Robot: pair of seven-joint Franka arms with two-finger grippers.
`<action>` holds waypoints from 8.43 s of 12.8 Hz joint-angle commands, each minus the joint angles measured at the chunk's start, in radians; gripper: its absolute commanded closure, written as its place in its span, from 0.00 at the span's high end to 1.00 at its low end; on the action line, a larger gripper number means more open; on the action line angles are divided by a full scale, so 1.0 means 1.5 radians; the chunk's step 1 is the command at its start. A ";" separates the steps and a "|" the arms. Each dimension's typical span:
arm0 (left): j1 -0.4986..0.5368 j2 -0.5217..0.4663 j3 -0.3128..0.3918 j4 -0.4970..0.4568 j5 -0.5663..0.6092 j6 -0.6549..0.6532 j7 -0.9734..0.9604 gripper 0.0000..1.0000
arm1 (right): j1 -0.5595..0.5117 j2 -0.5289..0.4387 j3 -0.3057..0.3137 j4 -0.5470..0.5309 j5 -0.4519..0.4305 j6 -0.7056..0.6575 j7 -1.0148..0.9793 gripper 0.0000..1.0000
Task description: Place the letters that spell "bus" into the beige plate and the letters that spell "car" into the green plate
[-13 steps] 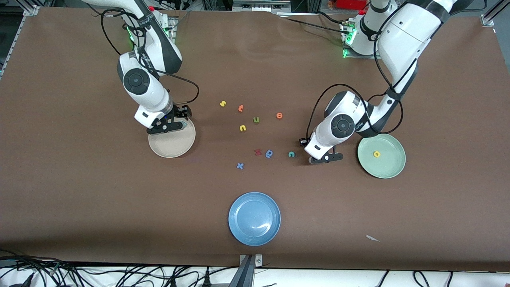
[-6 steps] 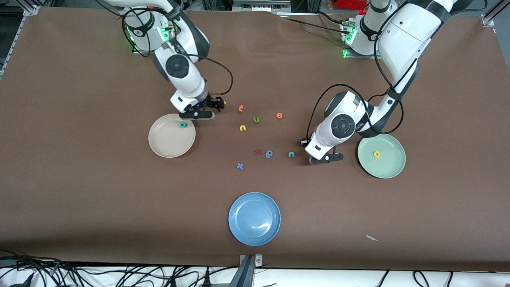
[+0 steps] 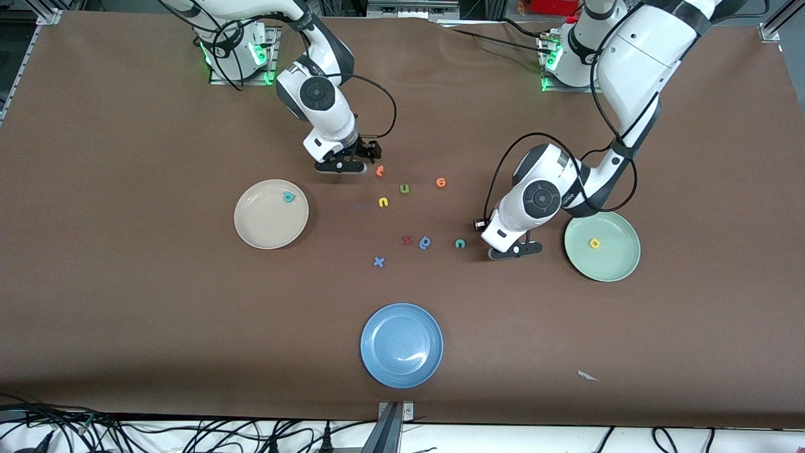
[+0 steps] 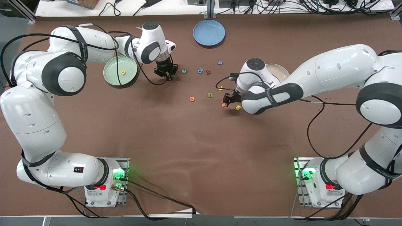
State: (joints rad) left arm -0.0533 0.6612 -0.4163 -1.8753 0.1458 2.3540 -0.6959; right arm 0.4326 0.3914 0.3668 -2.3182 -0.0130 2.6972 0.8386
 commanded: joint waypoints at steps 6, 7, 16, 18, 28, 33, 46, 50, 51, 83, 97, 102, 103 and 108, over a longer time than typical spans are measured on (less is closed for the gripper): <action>0.043 -0.073 -0.001 0.012 0.020 -0.064 0.040 0.15 | 0.003 -0.008 -0.001 -0.069 -0.010 0.070 0.007 0.92; 0.054 -0.084 -0.001 0.021 0.020 -0.096 0.061 0.15 | 0.003 -0.008 -0.002 -0.067 -0.024 0.070 0.005 0.92; 0.236 -0.076 0.003 0.027 0.021 -0.172 0.347 0.15 | 0.003 0.011 -0.023 -0.043 -0.124 0.070 0.005 0.92; 0.238 -0.061 0.003 0.026 0.046 -0.171 0.346 0.26 | 0.003 0.017 -0.023 -0.043 -0.140 0.071 0.006 0.88; 0.187 -0.071 -0.070 0.039 0.037 -0.157 0.114 0.92 | 0.009 0.022 -0.023 -0.043 -0.144 0.077 0.006 0.54; 0.101 -0.020 -0.070 0.082 0.037 -0.061 -0.091 0.92 | 0.009 0.022 -0.023 -0.044 -0.147 0.077 0.006 0.34; -0.026 0.097 -0.053 0.154 0.046 0.004 -0.250 0.72 | 0.008 0.060 -0.053 0.059 -0.158 0.073 0.002 0.90; -0.083 0.105 0.001 0.175 0.056 0.004 -0.245 0.72 | 0.021 0.109 -0.099 0.125 -0.159 0.072 -0.018 0.90; -0.083 0.106 0.001 0.176 0.056 0.004 -0.244 0.72 | 0.023 0.116 -0.108 0.134 -0.159 0.072 -0.022 0.90; 0.076 -0.024 -0.013 0.172 0.004 -0.276 0.037 0.16 | 0.056 0.093 -0.145 0.139 -0.153 0.000 -0.044 0.54; 0.312 -0.024 -0.011 0.075 0.096 -0.238 0.354 0.31 | 0.067 0.103 -0.146 0.149 -0.151 0.000 -0.036 0.23; 0.309 -0.032 -0.021 0.087 0.086 -0.239 0.342 0.99 | 0.067 0.091 -0.146 0.149 -0.152 -0.005 -0.047 0.08; 0.312 -0.038 -0.050 0.092 0.085 -0.240 0.323 0.99 | 0.063 0.076 -0.149 0.148 -0.154 -0.009 -0.051 0.08; 0.306 -0.036 -0.157 0.101 0.084 -0.237 0.119 0.99 | -0.001 -0.012 -0.149 0.140 -0.153 -0.150 -0.122 0.08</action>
State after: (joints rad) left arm 0.4054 0.6182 -0.6088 -1.7214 0.2606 2.0015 -0.4184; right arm 0.4709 0.4361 0.1367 -2.0942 -0.2385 2.5498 0.7133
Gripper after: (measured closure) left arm 0.004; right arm 0.771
